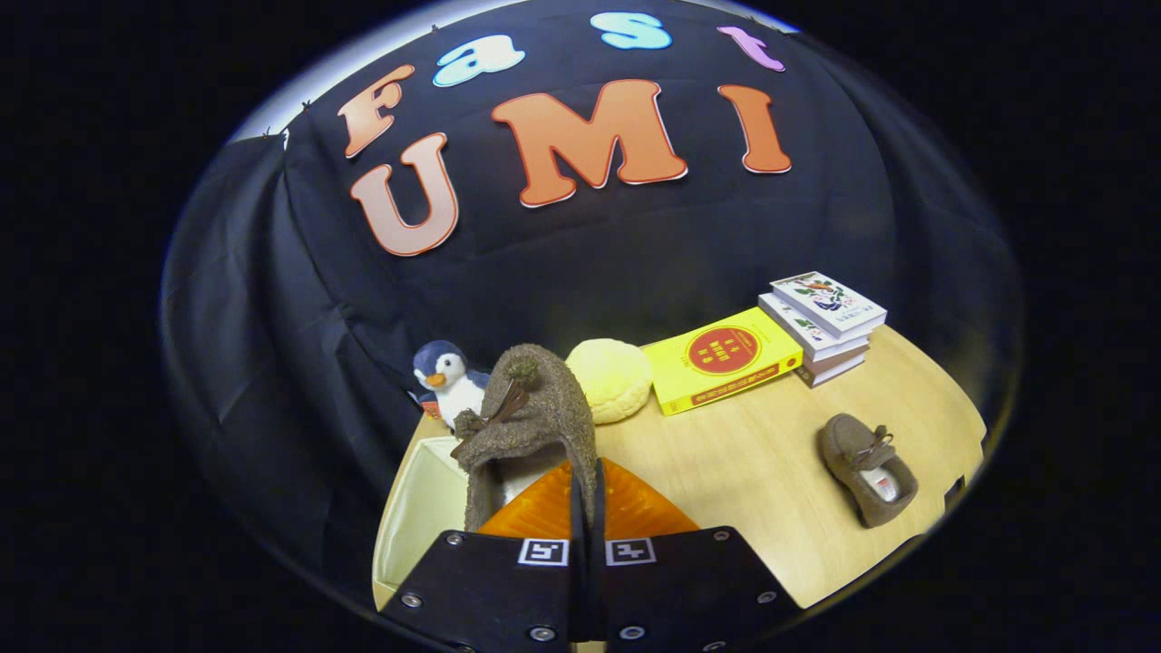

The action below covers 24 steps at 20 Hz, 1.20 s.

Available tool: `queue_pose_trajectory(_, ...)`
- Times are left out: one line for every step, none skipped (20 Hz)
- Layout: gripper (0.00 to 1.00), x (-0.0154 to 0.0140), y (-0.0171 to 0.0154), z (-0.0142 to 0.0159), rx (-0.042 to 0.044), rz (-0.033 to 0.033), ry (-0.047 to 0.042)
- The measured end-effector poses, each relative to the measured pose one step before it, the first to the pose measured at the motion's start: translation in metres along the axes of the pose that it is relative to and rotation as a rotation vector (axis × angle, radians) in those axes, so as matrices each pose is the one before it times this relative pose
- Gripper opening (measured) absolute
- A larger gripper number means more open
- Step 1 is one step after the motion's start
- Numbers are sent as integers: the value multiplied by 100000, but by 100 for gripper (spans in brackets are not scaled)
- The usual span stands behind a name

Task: Open the storage box then place both shoes into the box .Put the left shoe in first, then the right shoe, with the right side of both shoes facing outward in a uniform manner.

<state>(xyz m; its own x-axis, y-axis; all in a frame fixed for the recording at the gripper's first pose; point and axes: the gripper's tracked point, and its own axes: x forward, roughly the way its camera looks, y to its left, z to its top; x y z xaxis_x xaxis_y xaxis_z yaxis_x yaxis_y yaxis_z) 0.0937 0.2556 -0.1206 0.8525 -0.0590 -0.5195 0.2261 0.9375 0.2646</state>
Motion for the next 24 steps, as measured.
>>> queue_pose_trajectory(1,2,300,-641,-311,672,832)
queue_pose_trajectory(1,305,1012,-480,212,788,1008)
queue_pose_trajectory(1,302,1157,-603,181,897,1263)
queue_pose_trajectory(1,426,1037,-697,-127,910,1300)
queue_pose_trajectory(1,438,804,-763,-105,655,1352)
queue_pose_trajectory(0,423,676,-661,-417,415,1580)
queue_pose_trajectory(1,405,775,-520,-626,326,1307)
queue_pose_trajectory(1,397,589,-656,-289,245,1353)
queue_pose_trajectory(1,428,553,-583,-10,250,1027)
queue_pose_trajectory(1,504,456,-438,-437,6,1098)
queue_pose_trajectory(1,555,428,-518,-114,-221,1024)
queue_pose_trajectory(1,365,351,-473,305,-35,871)
queue_pose_trajectory(1,385,437,-548,-501,96,929)
queue_pose_trajectory(1,296,388,-711,-801,175,1429)
queue_pose_trajectory(2,195,374,-714,-1234,50,1921)
queue_pose_trajectory(2,141,435,-354,-923,595,342)
queue_pose_trajectory(3,225,346,-407,-633,41,1128)
queue_pose_trajectory(3,115,206,-442,-1148,-102,1132)
queue_pose_trajectory(3,116,-67,-430,-1917,-511,1202)
queue_pose_trajectory(3,113,116,-438,-1249,54,1608)
queue_pose_trajectory(4,75,256,-632,-908,1373,2040)
queue_pose_trajectory(9,-91,479,-124,451,2358,594)
queue_pose_trajectory(13,-69,59,35,320,1019,218)
queue_pose_trajectory(24,-285,-204,198,-455,-312,-304)
